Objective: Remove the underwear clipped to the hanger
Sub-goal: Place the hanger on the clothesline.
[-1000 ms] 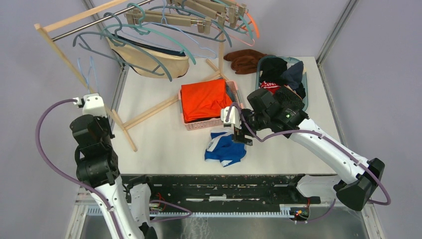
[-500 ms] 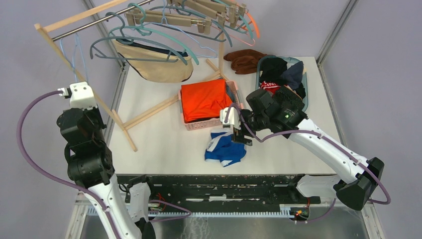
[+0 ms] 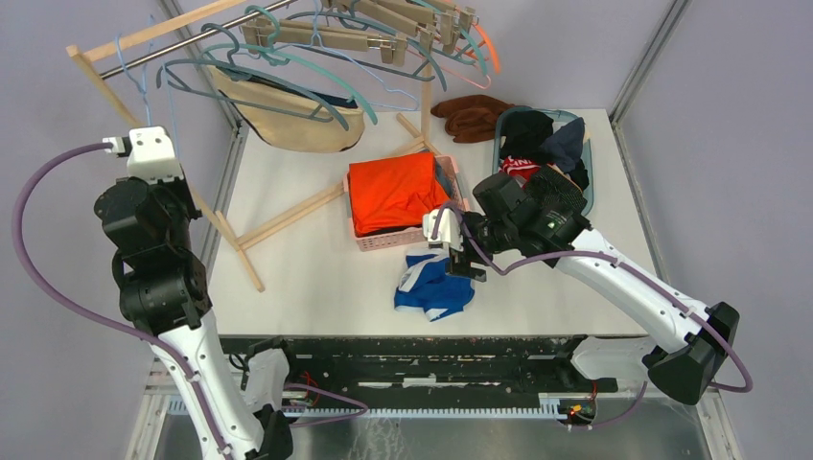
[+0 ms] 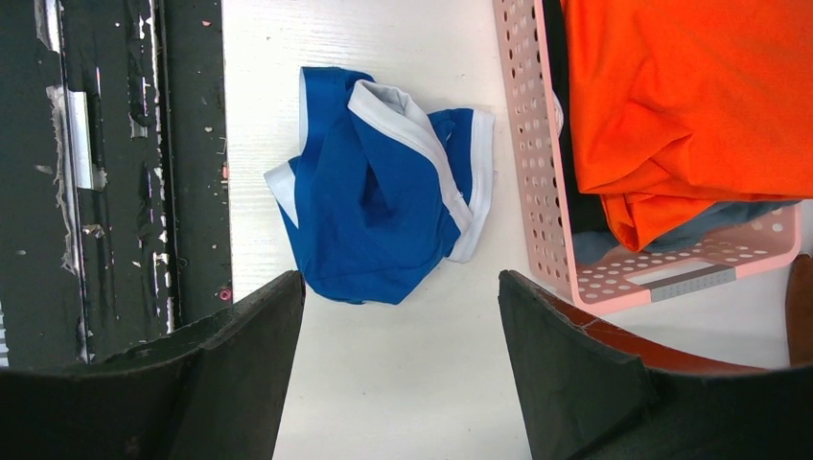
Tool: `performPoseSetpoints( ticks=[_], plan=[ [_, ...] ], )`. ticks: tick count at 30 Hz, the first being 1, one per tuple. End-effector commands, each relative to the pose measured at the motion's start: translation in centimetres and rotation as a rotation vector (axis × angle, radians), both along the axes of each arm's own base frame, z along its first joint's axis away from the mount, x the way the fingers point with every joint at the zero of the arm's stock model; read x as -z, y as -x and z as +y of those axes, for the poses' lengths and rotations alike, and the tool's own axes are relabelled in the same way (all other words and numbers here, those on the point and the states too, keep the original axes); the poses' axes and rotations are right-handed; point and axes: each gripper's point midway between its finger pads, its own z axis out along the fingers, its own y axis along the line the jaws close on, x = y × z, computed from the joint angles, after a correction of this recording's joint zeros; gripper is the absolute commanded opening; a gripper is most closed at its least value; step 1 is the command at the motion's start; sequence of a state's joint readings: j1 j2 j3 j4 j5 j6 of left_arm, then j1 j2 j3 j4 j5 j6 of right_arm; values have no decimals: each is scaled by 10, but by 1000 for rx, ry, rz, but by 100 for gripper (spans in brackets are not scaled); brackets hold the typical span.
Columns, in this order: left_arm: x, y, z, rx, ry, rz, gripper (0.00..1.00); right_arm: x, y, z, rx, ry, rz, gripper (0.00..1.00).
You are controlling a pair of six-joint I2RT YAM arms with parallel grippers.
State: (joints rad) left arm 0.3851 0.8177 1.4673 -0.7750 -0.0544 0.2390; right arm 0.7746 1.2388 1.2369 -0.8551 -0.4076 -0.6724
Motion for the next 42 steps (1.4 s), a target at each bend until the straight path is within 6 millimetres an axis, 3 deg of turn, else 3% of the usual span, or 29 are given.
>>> performPoseSetpoints(
  ticks=[1, 12, 20, 42],
  plan=[
    [-32, -13, -7, 53, 5, -110, 3, -4, 1, 1, -17, -7, -26, 83],
    [1, -23, 3, 58, -93, -37, 3, 3, 2, 3, -28, 19, -20, 82],
    [10, -19, 7, 40, -120, -13, 3, 8, 0, 3, -27, 38, -16, 82],
    [27, -40, 34, -48, -92, 82, 3, 12, 1, 3, -27, 55, -9, 82]
  ],
)
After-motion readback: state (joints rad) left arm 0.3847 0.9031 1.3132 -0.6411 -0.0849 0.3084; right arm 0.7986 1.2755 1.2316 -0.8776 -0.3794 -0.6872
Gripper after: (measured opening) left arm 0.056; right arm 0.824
